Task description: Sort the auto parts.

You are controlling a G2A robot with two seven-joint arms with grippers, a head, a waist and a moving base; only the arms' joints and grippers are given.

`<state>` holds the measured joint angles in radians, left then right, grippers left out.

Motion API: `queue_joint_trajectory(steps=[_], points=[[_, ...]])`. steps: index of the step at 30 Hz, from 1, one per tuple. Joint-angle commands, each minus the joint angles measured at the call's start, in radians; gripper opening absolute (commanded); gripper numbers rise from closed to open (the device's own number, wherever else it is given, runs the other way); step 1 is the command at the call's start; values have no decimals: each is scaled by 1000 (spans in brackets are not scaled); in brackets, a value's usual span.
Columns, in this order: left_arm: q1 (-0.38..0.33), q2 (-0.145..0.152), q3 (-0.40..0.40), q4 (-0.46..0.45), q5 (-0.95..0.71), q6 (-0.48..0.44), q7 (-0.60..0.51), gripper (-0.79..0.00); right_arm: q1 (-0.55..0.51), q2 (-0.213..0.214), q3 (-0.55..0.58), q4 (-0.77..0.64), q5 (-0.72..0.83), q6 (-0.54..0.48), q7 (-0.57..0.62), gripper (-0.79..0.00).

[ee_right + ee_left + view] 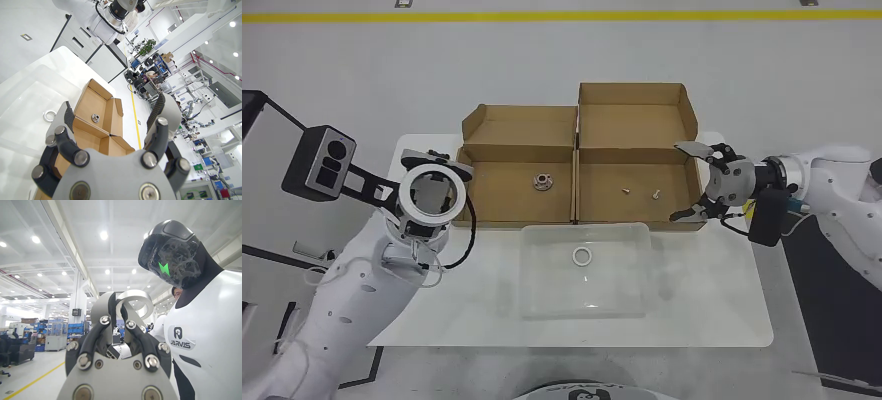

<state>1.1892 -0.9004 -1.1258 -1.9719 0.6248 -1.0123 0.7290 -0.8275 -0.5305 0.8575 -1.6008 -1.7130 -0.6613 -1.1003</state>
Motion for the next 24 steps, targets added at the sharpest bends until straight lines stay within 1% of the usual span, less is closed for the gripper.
queue_joint_trajectory(steps=[1,5,7,10,12,15,17,19,22,24], points=[[0,0,0,0,0,0,0,-785,0,0,0,0,0,0,0,0],[2,-1,0,-1,-5,7,0,-785,0,0,0,0,0,0,0,0],[-2,-7,-8,-23,-33,60,-10,-785,0,0,0,0,0,0,0,0],[-29,-17,-9,-2,-67,163,-68,-785,0,0,0,0,0,0,0,0],[-64,-23,-3,15,-101,219,-126,-785,0,0,0,0,0,0,0,0],[-123,-28,11,65,-112,269,-298,-785,0,0,0,0,0,0,0,0],[-161,-26,23,102,-102,305,-469,-785,0,0,0,0,0,0,0,0],[-195,-21,36,130,-77,314,-659,-785,0,0,0,0,0,0,0,0],[-234,-12,48,137,4,249,-898,-785,0,0,0,0,0,0,0,0],[-233,-9,48,147,-18,238,-952,-785,0,0,0,0,0,0,0,0]])
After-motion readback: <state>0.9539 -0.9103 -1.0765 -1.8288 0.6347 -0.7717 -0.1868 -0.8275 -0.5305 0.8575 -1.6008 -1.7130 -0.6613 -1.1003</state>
